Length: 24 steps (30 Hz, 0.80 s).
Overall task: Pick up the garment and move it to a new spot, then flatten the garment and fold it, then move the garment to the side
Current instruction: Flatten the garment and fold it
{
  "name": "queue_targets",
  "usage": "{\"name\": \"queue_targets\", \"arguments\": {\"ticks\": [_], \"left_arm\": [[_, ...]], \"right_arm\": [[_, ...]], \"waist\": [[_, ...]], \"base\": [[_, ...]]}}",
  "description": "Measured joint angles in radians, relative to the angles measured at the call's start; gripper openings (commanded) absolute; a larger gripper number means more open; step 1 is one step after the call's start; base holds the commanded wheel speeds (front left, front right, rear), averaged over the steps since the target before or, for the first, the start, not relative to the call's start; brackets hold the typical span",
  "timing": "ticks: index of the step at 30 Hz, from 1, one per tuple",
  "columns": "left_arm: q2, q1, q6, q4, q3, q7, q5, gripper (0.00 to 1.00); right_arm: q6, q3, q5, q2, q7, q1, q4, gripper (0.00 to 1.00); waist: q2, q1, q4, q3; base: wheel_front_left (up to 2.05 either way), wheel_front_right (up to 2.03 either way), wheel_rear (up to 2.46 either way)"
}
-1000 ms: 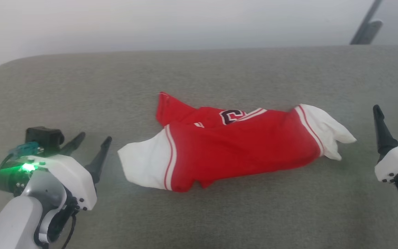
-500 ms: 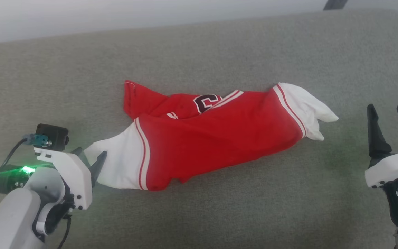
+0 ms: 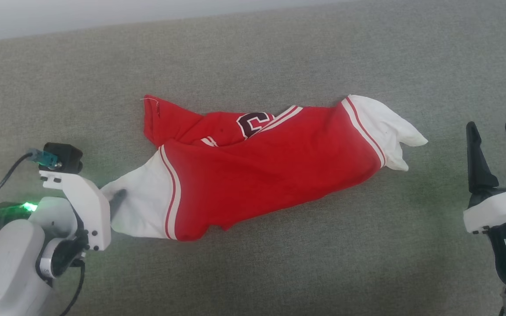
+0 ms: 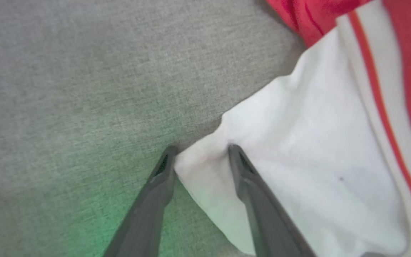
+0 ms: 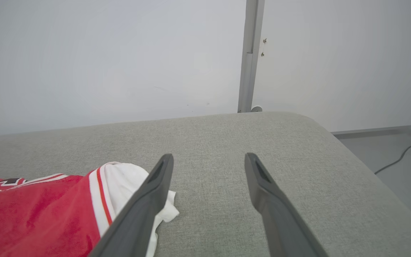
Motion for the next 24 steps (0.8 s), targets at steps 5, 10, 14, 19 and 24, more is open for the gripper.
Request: {"name": "queue_targets", "arguments": {"ticks": [5, 10, 14, 19, 24], "left_arm": [[-0.014, -0.017, -0.001, 0.011, -0.007, 0.016, -0.007, 0.0], [-0.026, -0.034, -0.001, 0.012, -0.018, 0.018, -0.006, 0.0], [-0.039, -0.048, -0.001, 0.007, -0.028, 0.01, -0.001, 0.0], [-0.06, -0.066, -0.001, -0.002, -0.042, 0.0, 0.007, 0.0], [-0.071, -0.079, -0.005, -0.011, -0.053, -0.007, 0.01, 0.0]], "right_arm": [[0.0, 0.02, 0.01, -0.018, -0.002, -0.005, -0.017, 1.0], [0.0, 0.027, 0.042, -0.038, 0.065, -0.059, 0.016, 1.0], [0.0, 0.055, 0.088, -0.066, 0.177, -0.115, 0.081, 1.0], [0.0, 0.106, 0.135, -0.114, 0.323, -0.168, 0.177, 1.0], [0.0, 0.152, 0.161, -0.152, 0.406, -0.201, 0.239, 1.0]], "waist": [[0.0, 0.0, 0.008, 0.003], [0.0, 0.0, 0.025, 0.012], [0.0, 0.0, 0.048, 0.022], [0.0, 0.0, 0.082, 0.038], [0.0, 0.0, 0.108, 0.052]], "base": [[0.0, 0.0, 0.0], [0.0, 0.0, 0.0], [0.0, 0.0, 0.0], [0.0, 0.0, 0.0], [0.0, 0.0, 0.0]]}}
